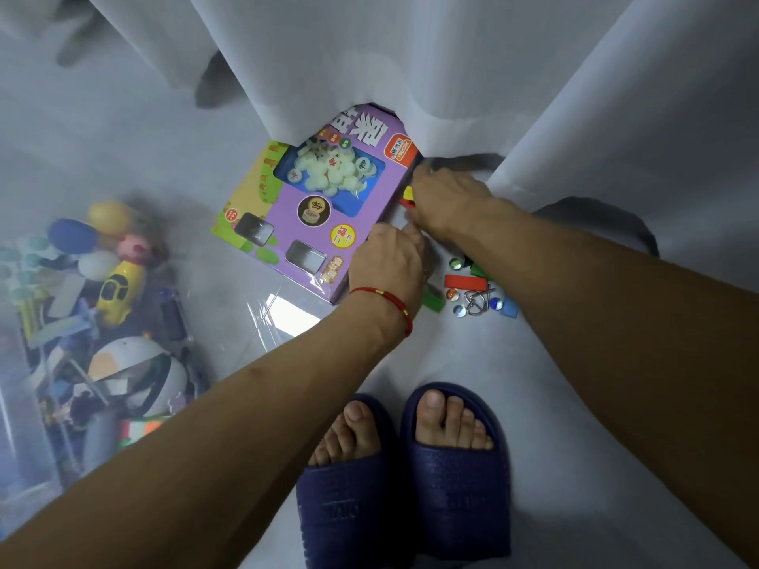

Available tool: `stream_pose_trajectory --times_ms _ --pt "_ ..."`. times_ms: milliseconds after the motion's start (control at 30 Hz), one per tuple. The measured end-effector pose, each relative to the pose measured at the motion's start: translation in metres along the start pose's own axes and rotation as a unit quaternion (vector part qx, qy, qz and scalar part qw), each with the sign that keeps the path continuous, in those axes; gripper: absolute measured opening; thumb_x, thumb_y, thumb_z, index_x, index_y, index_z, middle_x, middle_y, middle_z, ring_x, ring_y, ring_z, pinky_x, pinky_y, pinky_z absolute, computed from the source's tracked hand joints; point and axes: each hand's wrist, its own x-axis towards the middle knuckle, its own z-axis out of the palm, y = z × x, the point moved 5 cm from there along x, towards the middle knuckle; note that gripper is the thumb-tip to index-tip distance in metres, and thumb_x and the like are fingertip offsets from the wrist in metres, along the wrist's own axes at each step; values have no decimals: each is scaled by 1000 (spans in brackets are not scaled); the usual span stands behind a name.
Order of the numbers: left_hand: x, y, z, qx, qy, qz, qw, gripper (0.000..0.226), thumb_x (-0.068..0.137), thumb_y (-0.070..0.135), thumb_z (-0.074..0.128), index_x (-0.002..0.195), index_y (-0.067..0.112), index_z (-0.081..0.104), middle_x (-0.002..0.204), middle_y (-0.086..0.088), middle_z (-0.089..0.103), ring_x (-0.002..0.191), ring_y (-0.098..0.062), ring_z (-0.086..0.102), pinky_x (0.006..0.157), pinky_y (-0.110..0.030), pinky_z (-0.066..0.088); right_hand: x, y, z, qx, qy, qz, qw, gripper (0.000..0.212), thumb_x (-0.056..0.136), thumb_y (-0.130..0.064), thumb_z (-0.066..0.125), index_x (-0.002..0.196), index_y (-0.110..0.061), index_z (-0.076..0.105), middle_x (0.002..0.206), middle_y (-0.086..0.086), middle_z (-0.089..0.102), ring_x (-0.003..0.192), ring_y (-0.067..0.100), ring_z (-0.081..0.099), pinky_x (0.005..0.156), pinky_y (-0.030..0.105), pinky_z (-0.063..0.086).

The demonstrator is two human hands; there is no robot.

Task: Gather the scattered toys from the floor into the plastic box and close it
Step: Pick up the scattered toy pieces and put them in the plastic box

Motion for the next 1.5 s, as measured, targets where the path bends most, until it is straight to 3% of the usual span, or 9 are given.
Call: stream_pose_trajectory --times_ms 233,333,433,533,733,900,1100,1267,1500 --pt "-69 -36 -40 -245 60 -114 961 39 82 38 66 110 15 49 88 -7 54 75 -29 49 60 -38 43 -65 17 -32 457 -14 107 883 26 90 -37 48 74 -17 51 67 4 58 54 19 54 48 21 35" --pt "-126 -59 -60 -604 -14 -193 773 27 83 31 64 102 15 55 76 -5 63 64 -20 63 66 -48 61 -119 4 -46 623 -118 119 764 21 89 -28 48 73 -14 48 74 12 64 57 20 60 41 21 34" --pt "-197 -87 -84 -796 -56 -211 564 19 91 17 58 106 6 62 67 -9 53 65 -29 61 67 -44 62 -167 -43 -83 606 -188 57 771 11 95 -17 52 92 -6 55 78 15 69 59 18 61 37 19 32" --pt "-266 -144 -102 -828 12 -225 513 21 92 15 55 110 11 66 63 -6 50 61 -28 61 59 -33 56 -218 -122 -127 552 -257 -40 792 11 94 -12 61 98 -2 61 79 14 69 61 19 54 41 20 41" --pt "-373 -261 -106 -737 127 -285 599 9 92 -6 54 91 2 59 77 -11 58 75 -28 61 59 -23 56 -289 -273 -159 473 -312 -103 818 33 95 -21 62 120 1 62 89 11 66 69 16 59 59 26 55" --pt "-397 -293 -98 -717 163 -366 571 16 93 7 55 107 1 60 102 -18 55 107 -40 62 71 -34 59 -295 -302 -173 460 -308 -75 829 62 94 -50 59 138 -7 50 132 21 53 116 37 60 95 54 54" --pt "-364 -237 -133 -634 247 -265 683 35 86 21 55 120 20 64 118 -2 64 103 -17 63 88 -36 55 -261 -171 -196 274 -145 -68 948 33 95 -36 58 112 -9 66 107 7 65 88 21 62 79 37 56" --pt "-277 -123 -116 -596 110 -104 788 34 73 22 59 105 26 69 102 4 70 89 -14 66 84 -33 55 -225 -15 -150 -27 -74 -16 997 20 90 -31 62 104 -20 70 114 4 69 100 25 64 88 35 54" --pt "-146 -20 -16 -356 -8 -5 934 52 87 12 63 137 18 50 124 -11 56 112 -28 55 92 -33 45 -181 85 3 40 -96 67 992 85 81 -36 78 152 -30 31 151 11 36 130 32 45 104 40 43"
